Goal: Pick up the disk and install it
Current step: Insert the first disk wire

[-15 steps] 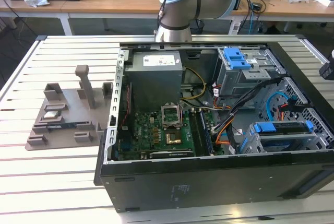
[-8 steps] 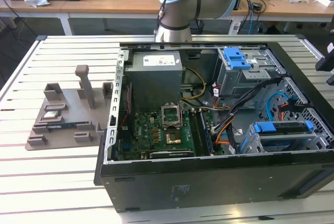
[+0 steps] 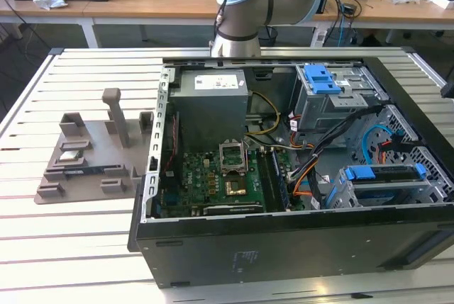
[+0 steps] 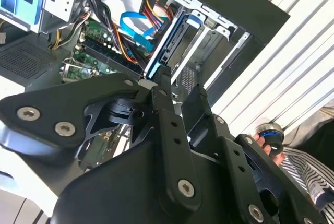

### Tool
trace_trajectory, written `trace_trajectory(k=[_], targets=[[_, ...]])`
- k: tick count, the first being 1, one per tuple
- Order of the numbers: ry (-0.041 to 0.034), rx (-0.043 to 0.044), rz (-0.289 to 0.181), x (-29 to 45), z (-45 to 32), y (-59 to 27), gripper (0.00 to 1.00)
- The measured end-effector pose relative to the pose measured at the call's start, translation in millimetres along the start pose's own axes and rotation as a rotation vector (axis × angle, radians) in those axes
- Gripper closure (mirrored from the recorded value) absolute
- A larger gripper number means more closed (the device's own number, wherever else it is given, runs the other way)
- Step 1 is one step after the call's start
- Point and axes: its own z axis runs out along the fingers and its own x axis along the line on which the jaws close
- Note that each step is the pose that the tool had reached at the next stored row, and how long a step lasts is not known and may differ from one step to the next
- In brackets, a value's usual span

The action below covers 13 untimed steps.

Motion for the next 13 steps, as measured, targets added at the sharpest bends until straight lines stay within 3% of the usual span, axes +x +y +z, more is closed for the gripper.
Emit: trace_trajectory(k=[5, 13], targets=[[0.0008, 0.0, 0.0, -0.4, 0.1, -10.3, 0.64], [0.0014, -0.0001, 0.0, -0.5, 1.3, -18.8, 0.64]])
